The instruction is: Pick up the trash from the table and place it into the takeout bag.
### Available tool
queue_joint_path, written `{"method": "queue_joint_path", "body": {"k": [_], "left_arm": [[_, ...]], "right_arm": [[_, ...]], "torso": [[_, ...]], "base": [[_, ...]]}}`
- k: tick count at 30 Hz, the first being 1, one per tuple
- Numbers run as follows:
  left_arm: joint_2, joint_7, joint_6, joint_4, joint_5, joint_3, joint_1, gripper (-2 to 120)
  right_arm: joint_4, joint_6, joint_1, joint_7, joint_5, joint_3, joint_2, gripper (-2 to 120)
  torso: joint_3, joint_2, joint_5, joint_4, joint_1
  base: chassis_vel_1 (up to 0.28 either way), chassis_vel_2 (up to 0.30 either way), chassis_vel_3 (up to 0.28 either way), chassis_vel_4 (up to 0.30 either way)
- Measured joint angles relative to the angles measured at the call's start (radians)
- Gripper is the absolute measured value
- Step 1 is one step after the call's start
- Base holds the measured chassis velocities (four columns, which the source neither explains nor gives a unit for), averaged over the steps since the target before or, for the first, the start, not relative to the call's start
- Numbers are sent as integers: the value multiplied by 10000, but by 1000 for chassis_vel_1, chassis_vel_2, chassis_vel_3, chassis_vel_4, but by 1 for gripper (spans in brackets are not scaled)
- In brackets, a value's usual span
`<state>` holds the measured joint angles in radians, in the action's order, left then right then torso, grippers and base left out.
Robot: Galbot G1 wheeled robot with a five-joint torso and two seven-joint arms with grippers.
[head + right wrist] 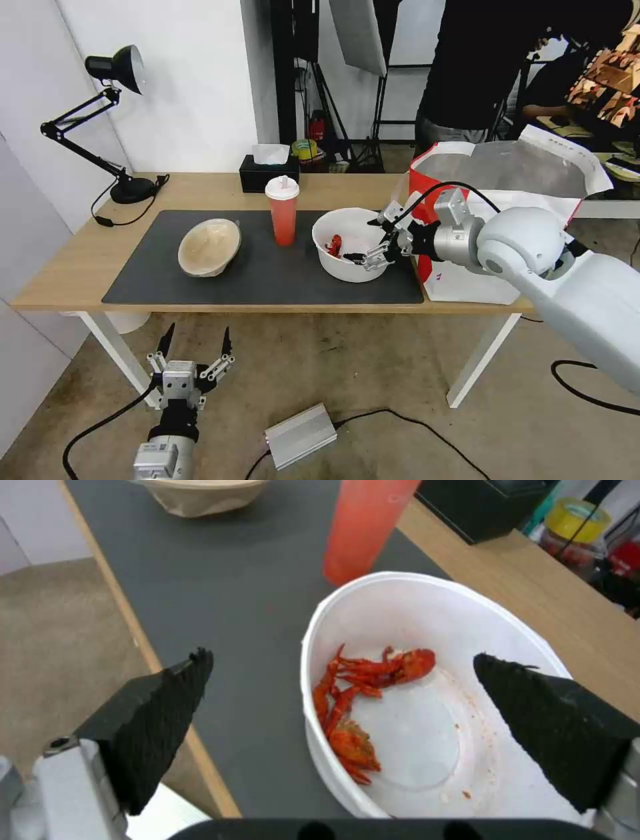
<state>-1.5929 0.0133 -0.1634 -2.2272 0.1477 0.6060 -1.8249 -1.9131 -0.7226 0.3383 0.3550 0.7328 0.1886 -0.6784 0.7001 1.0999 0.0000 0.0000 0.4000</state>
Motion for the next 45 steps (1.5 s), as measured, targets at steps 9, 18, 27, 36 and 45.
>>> {"method": "queue_joint_path", "body": {"k": [9,18,27,36,45], "left_arm": [[0,5,-8,-103,-62,34,-53,100],[1,10,-12,-278,-58,75,-106,100],[1,15,-12,-278,-39,81,-122,100],[1,16,-11,-267,-33,84,-109,100],[0,16,-10,-225,-34,88,-96,100]], "right_arm": [[181,8,58,-90,-121,21,-120,100],[186,12,85,-129,-121,14,-164,100],[227,14,74,-174,-141,9,-238,100],[423,14,-32,-282,-193,114,-414,100],[803,14,-107,-472,-195,340,-687,100]], "torso": [[-1,1,0,0,0],[-1,1,-1,0,0],[-1,1,-1,0,-1],[-1,1,0,0,0],[-1,1,0,0,0]], "base": [[0,0,0,0],[0,0,0,0],[0,0,0,0],[0,0,0,0],[0,0,0,0]]}}
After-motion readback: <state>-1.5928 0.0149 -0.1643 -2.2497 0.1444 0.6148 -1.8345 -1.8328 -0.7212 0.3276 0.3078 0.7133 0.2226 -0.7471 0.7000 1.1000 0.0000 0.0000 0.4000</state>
